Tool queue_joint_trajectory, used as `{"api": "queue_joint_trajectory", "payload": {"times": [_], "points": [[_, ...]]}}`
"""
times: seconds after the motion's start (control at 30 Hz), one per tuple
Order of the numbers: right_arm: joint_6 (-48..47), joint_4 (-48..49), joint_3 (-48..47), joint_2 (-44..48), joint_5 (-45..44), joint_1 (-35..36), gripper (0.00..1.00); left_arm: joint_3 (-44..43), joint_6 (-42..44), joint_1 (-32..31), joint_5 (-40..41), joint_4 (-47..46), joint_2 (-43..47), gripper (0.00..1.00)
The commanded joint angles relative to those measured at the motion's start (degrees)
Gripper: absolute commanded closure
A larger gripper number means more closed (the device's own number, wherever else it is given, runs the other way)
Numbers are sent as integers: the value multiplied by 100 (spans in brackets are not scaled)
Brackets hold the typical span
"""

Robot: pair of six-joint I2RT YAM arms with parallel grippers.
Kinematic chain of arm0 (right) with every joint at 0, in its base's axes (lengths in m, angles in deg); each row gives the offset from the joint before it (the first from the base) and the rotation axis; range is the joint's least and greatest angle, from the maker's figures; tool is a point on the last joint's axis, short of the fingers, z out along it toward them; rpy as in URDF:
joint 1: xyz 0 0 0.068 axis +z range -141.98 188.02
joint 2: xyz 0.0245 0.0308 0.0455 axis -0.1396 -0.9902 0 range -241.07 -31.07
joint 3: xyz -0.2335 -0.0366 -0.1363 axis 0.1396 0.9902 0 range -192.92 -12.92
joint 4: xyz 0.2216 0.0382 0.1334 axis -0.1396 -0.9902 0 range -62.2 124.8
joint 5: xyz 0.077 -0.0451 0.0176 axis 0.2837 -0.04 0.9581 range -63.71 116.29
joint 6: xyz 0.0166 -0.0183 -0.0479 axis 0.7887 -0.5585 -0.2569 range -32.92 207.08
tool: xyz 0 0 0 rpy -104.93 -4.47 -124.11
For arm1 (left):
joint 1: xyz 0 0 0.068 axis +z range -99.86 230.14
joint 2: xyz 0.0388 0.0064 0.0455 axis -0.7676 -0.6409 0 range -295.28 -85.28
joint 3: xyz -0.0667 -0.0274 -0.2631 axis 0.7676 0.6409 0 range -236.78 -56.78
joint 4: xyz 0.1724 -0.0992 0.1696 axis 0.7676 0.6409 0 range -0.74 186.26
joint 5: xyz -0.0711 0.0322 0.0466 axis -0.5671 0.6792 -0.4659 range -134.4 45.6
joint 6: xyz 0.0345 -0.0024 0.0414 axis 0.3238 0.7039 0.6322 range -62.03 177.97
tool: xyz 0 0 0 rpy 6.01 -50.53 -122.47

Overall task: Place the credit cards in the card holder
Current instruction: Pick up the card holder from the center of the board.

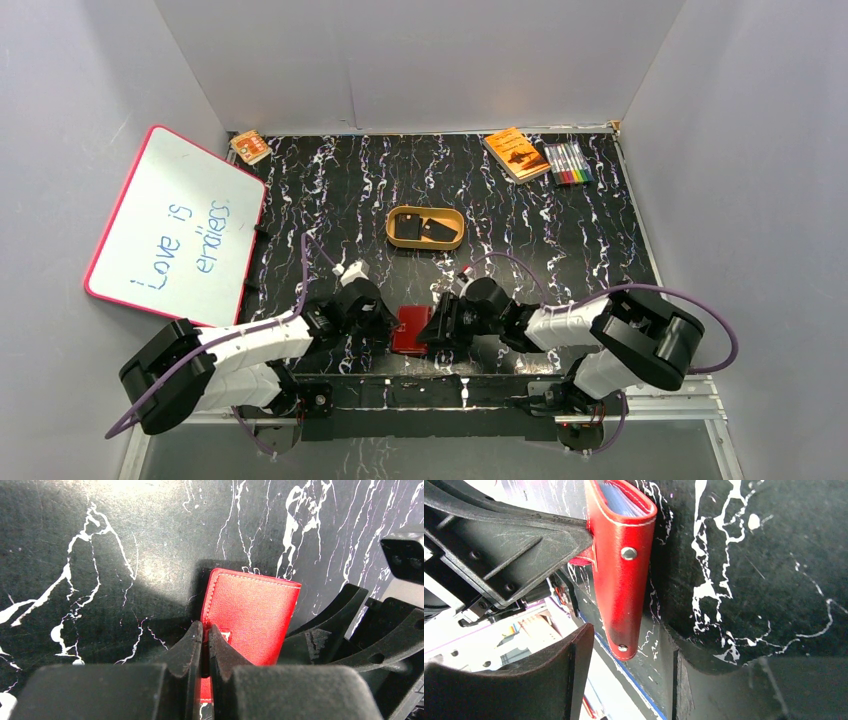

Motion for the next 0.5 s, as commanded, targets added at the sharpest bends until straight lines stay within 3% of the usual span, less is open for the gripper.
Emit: {"api": "queue_joint_trajectory", "payload": {"times": [0.0,0.47], "points": [[451,860,310,-122,0,67,42,310,52,17,483,943,-31,100],[824,1794,209,-992,-11,255,50,295,37,15,434,905,-16,100]]}}
